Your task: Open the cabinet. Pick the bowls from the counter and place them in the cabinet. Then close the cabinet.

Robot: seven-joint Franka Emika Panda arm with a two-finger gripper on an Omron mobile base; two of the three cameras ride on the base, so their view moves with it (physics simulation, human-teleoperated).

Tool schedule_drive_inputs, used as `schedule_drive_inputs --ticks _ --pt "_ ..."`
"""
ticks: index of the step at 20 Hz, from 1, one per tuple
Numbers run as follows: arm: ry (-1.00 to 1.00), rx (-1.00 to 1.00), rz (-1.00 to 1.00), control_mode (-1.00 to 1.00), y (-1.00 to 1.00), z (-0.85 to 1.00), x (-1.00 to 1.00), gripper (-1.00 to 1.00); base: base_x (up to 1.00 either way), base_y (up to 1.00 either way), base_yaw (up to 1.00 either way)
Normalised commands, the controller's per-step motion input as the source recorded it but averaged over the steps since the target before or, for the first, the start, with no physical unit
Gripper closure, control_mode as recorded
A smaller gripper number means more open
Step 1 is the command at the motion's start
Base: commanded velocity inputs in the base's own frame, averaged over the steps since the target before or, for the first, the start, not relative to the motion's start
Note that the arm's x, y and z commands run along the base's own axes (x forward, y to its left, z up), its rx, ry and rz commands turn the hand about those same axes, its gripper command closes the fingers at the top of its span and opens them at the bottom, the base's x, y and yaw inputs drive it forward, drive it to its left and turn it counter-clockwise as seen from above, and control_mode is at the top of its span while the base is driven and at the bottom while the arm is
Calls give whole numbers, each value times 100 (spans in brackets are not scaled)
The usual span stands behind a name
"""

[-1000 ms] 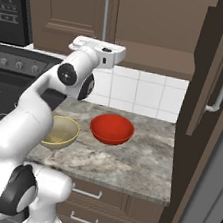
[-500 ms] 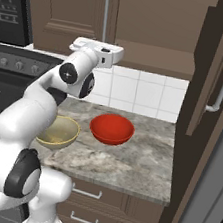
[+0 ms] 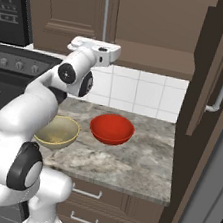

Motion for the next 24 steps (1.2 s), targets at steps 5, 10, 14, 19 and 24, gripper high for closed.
schedule_drive_inputs --ticks 5,10,14,19,24 --pt "-5 0 0 -100 16 0 30 -100 0 0 0" --pt "0 0 0 -100 9 0 59 100 0 0 0" --pt "0 0 0 -100 1 -3 50 100 0 0 0" --pt "0 0 0 -100 3 -16 59 100 0 0 0" --pt "0 7 1 -100 11 -31 13 100 0 0 0"
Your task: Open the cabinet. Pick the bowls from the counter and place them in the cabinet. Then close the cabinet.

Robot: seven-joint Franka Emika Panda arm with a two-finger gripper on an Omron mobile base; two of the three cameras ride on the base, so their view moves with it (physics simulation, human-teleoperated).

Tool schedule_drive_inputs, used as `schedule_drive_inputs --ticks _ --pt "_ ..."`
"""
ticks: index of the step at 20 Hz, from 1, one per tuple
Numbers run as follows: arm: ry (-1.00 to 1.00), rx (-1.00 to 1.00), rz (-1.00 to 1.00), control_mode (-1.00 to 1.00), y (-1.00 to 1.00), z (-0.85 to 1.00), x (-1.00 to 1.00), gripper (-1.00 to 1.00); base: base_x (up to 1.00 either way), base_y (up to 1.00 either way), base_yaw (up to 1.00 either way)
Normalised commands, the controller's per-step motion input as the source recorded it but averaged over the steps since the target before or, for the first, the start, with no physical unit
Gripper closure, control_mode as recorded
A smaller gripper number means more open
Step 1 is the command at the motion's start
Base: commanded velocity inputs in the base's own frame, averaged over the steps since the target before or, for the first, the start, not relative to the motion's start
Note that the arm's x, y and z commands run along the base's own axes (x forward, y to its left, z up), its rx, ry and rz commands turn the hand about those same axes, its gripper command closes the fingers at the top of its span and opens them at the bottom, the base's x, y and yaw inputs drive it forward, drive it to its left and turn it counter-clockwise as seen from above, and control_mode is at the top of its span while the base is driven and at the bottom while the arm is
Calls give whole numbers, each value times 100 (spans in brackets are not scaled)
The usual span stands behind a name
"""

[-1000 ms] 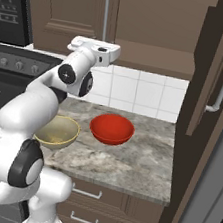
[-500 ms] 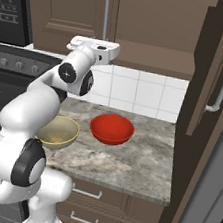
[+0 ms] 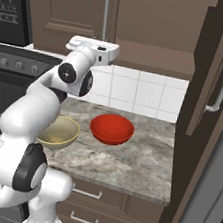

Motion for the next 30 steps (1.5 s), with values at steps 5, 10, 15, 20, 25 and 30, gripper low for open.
schedule_drive_inputs --ticks 5,10,15,20,25,30 --pt "0 2 0 -100 64 -22 -30 100 0 0 0" --pt "0 0 5 -100 69 0 -3 100 0 0 0" --pt "0 -9 5 -100 100 0 -33 100 0 0 0" --pt "0 -10 9 -100 100 0 -82 100 0 0 0" --pt "5 -14 2 -100 100 0 -67 100 0 0 0" --pt "24 -4 1 -100 100 0 -22 100 0 0 0"
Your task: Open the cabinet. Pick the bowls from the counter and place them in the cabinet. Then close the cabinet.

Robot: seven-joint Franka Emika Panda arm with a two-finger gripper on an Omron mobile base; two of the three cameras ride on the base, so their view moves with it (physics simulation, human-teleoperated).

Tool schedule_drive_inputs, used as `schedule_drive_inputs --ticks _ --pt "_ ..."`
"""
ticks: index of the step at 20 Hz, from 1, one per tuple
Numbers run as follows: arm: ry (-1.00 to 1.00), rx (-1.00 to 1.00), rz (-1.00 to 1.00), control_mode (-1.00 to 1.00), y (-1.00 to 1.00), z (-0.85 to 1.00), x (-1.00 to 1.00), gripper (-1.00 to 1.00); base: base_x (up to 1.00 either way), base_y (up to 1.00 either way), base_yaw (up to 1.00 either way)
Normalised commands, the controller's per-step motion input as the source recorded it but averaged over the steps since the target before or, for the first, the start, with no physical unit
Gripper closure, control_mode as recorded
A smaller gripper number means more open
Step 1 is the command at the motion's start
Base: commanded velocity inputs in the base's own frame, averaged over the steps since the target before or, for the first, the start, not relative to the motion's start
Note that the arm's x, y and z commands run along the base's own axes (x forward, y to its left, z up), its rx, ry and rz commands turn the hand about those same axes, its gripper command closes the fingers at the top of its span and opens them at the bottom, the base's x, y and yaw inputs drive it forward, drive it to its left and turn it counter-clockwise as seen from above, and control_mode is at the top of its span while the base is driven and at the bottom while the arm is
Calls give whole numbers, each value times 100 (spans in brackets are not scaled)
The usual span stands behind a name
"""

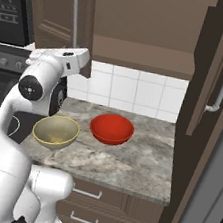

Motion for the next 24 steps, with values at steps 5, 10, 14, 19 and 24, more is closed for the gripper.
schedule_drive_inputs --ticks 5,10,14,19,24 --pt "31 0 0 -100 100 0 -15 100 0 0 0" --pt "19 0 0 -100 100 -18 -43 100 0 0 0" --pt "3 1 0 -100 100 -35 -43 100 0 0 0" --pt "0 8 0 -100 100 -17 -3 100 0 0 0" --pt "0 9 1 -100 100 -19 0 100 0 0 0"
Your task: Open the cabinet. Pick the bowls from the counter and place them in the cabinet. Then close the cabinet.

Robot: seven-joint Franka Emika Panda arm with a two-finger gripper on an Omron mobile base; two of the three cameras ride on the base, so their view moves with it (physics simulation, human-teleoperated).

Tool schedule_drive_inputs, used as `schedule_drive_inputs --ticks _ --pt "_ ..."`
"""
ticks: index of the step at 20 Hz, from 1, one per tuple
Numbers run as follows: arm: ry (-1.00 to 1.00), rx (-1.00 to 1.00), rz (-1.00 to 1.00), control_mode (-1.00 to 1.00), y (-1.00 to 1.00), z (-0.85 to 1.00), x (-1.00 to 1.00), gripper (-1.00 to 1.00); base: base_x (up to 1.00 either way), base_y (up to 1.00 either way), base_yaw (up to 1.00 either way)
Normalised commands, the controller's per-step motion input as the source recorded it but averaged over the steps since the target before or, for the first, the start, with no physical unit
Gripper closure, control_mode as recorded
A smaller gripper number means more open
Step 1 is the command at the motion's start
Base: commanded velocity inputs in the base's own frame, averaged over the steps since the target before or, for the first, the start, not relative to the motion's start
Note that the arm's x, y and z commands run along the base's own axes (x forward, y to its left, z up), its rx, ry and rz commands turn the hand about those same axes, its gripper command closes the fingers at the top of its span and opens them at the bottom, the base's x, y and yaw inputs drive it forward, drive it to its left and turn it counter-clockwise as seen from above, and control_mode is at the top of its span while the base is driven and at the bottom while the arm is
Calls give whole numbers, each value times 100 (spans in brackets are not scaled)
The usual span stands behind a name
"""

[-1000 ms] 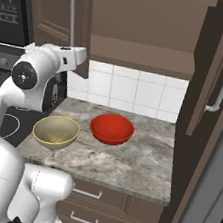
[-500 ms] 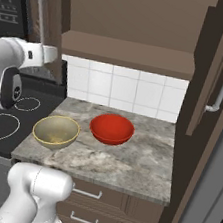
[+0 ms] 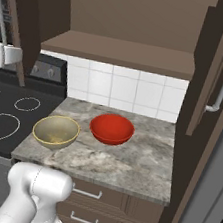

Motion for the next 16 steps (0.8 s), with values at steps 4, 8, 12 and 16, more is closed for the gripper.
schedule_drive_inputs --ticks 4,8,12,16 --pt "0 7 2 -100 100 -22 0 100 0 0 0" --pt "-5 5 8 -100 100 -30 4 -100 0 0 0" --pt "-7 0 6 -100 44 -7 6 -100 0 0 0" --pt "0 0 9 -100 0 0 -30 -100 0 0 0"
